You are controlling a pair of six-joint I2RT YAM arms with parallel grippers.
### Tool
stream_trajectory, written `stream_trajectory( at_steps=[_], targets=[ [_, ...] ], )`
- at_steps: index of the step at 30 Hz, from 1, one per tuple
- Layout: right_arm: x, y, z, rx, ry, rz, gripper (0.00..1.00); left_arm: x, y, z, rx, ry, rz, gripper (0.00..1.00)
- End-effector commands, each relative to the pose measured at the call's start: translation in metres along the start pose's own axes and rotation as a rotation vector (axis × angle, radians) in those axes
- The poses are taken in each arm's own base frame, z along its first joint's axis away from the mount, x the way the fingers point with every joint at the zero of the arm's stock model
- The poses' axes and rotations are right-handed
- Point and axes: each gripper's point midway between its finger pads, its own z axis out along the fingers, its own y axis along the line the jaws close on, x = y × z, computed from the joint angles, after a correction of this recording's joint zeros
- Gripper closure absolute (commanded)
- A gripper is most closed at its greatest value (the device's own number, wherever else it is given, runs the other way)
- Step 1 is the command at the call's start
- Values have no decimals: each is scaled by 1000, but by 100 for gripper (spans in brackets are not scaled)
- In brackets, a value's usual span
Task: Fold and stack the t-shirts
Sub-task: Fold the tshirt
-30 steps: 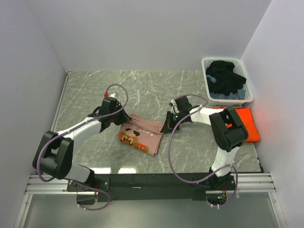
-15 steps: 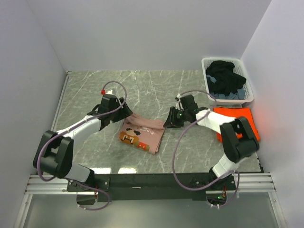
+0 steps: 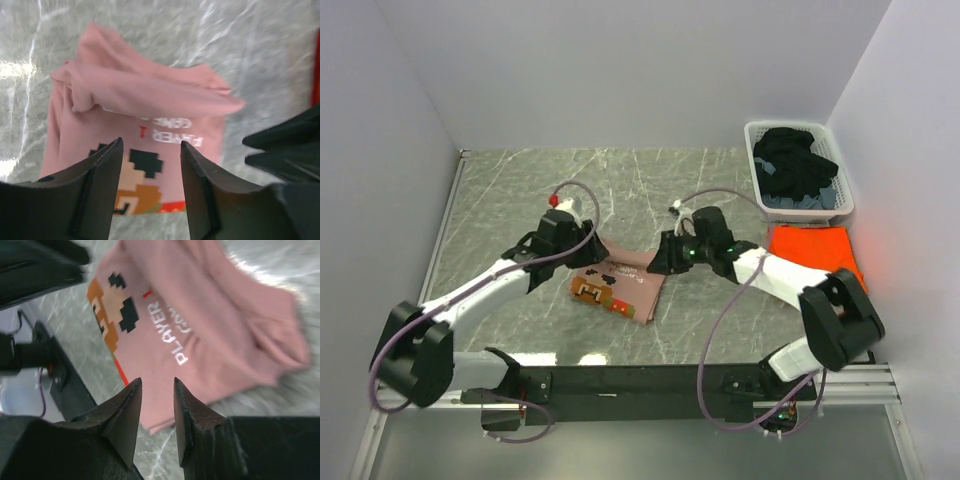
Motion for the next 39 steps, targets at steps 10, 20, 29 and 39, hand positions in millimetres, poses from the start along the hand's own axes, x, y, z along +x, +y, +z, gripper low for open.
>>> stream_trajectory(
  at_steps=[10, 20, 29, 39],
  targets=[
    [-14, -44, 63, -68, 33, 141, 62, -20, 16, 94, -115, 72, 54, 55],
    [-35, -81, 55, -77, -56, 381, 62, -31, 32, 138, -98, 134, -11, 49],
    [-77, -30, 24, -236, -147, 334, 62, -88, -9, 80, 17, -56, -22, 31],
    [-60, -37, 52, -304, -90, 378, 62, -55, 4, 92, 83, -26, -52, 51]
  ],
)
